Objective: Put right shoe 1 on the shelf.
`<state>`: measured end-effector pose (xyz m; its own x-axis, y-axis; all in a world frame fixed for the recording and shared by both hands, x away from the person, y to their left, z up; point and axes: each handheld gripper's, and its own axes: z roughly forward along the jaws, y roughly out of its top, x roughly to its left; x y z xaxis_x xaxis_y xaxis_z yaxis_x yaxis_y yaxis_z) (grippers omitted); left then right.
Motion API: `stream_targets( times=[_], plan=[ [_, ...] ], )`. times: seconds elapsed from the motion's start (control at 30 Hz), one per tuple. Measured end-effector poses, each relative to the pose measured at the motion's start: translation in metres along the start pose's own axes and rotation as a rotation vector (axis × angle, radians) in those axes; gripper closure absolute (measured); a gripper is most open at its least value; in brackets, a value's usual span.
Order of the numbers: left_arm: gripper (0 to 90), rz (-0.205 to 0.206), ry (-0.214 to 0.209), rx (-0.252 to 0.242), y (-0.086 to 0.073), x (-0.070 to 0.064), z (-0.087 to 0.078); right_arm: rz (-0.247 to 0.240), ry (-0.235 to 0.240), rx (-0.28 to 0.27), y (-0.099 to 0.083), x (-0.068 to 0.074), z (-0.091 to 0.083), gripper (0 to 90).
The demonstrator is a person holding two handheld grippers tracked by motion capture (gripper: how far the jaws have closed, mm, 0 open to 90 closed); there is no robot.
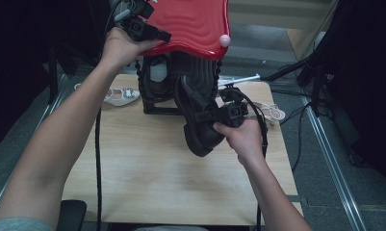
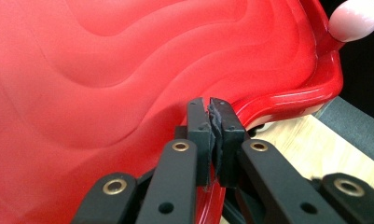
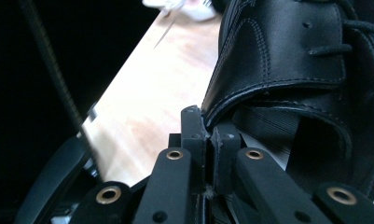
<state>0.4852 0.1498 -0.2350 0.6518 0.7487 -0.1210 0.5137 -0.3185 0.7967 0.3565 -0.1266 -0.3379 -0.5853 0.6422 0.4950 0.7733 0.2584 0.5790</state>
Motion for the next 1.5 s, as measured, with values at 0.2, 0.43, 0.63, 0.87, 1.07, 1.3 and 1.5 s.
stream_targets(
  times=[0.2,0.43,0.63,0.87,1.07,1.3,1.5],
  plan=[
    [90.0,-0.005,-0.005,0.006,-0.001,0.001,0.0,-0.019,-0.088,-0.049,0.028,-0.004,0.01,88.0],
    [90.0,-0.007,-0.007,0.01,-0.004,0.006,0.0,-0.016,-0.146,-0.115,0.05,-0.008,0.026,88.0],
    [90.0,-0.013,-0.015,0.003,-0.006,0.008,-0.001,-0.029,-0.224,-0.147,0.056,-0.011,0.041,88.0],
    [90.0,-0.016,-0.033,-0.004,-0.009,0.011,-0.003,-0.058,-0.279,-0.189,0.057,-0.007,0.048,87.9],
    [90.0,-0.015,-0.063,-0.026,-0.013,0.016,-0.003,-0.091,-0.312,-0.192,0.056,-0.005,0.058,87.9],
    [90.0,-0.004,-0.07,-0.033,-0.008,0.013,-0.001,-0.122,-0.339,-0.176,0.056,0.0,0.066,87.9],
    [90.0,0.016,-0.08,-0.027,0.002,0.005,0.007,-0.136,-0.345,-0.175,0.055,0.0,0.069,87.9]
  ],
)
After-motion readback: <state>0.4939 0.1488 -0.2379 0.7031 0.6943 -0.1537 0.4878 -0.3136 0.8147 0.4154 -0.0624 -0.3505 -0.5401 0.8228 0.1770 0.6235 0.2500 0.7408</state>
